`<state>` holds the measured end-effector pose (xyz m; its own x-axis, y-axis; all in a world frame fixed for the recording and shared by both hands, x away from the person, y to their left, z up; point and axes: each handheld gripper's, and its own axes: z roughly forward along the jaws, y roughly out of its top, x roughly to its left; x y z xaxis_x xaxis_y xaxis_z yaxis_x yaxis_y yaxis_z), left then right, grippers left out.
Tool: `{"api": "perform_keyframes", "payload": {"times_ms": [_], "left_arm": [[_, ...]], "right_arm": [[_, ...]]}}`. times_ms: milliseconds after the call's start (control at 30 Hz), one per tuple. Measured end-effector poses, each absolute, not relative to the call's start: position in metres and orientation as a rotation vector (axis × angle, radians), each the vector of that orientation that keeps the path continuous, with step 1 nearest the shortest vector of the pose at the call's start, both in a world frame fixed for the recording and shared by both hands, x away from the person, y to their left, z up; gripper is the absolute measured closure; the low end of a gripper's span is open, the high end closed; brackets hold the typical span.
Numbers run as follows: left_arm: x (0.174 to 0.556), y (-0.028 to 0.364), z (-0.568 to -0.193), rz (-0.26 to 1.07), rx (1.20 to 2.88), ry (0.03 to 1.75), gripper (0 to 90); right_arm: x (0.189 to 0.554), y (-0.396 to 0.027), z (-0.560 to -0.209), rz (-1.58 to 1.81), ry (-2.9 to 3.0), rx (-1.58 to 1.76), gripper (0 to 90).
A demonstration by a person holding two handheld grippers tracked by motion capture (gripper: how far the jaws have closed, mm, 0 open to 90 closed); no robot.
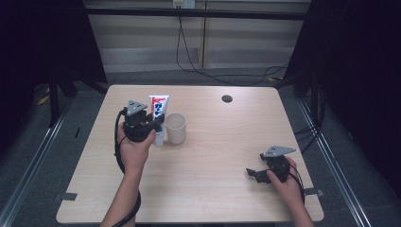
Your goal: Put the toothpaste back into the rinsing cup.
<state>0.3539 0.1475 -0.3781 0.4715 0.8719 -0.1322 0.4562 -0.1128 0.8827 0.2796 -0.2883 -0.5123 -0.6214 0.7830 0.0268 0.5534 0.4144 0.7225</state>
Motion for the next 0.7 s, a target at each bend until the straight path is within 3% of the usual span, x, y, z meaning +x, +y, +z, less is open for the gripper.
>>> {"api": "perform_keyframes", "payload": {"times_ms": [700], "left_arm": [[0.371,0.128,-0.375,0.539,1.715,1.131,66.1]], "right_arm": [[0.280,-0.288,-0.512,1.026,2.359,1.156,12.6]]}}
